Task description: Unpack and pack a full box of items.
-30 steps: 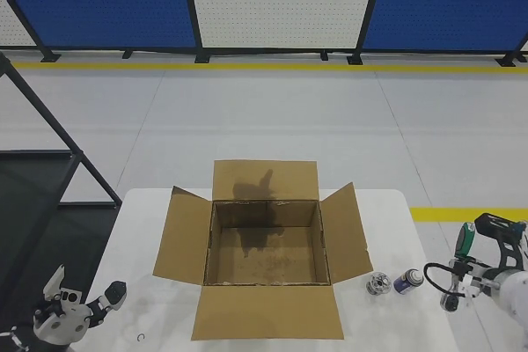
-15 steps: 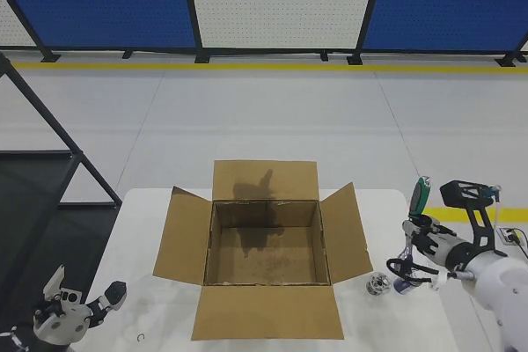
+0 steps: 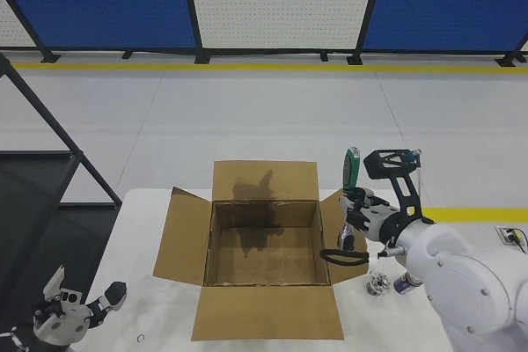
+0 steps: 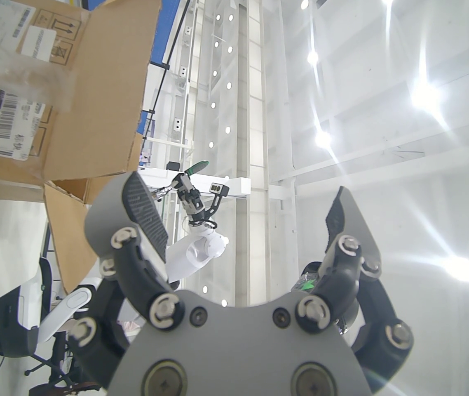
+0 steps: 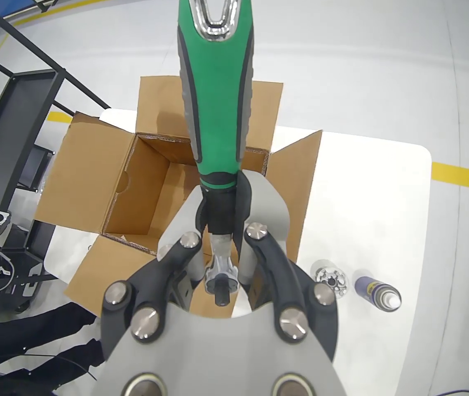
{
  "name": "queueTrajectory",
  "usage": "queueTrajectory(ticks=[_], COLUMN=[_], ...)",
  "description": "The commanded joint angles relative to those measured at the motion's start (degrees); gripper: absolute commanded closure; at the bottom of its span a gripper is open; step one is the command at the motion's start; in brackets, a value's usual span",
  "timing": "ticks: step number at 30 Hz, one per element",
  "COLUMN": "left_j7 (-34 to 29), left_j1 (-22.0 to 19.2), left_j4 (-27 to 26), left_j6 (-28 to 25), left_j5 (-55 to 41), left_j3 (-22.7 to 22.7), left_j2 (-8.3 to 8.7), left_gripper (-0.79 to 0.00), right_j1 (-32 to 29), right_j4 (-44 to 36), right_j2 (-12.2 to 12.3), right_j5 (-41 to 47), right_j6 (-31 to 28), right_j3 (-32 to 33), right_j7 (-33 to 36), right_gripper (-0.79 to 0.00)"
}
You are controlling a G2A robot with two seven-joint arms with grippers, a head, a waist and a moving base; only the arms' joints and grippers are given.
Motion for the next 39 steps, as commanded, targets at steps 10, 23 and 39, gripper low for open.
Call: queueTrajectory(ticks=[10, 23, 39], left_j7=[0.0, 0.0, 0.0], left_j1=[0.0, 0.0, 0.0], left_j4=[0.0, 0.0, 0.0], left_j6=[0.0, 0.0, 0.0], left_j5=[0.0, 0.0, 0.0], left_j3=[0.0, 0.0, 0.0], left_j2=[0.0, 0.0, 0.0], left_gripper=[-0.785, -0.785, -0.785], right_j1=[-0.75, 17.43, 24.11], right_j4=[0.9, 24.35, 37.98], right_j2=[-0.01, -5.75, -10.01], right_j5=[-0.46, 4.28, 3.41], right_j6=[-0.04, -6.3, -15.11], right_j3=[-0.21, -25.27, -37.13], right_j7=[-1.29, -6.14, -7.08], right_gripper=[0.0, 0.0, 0.0])
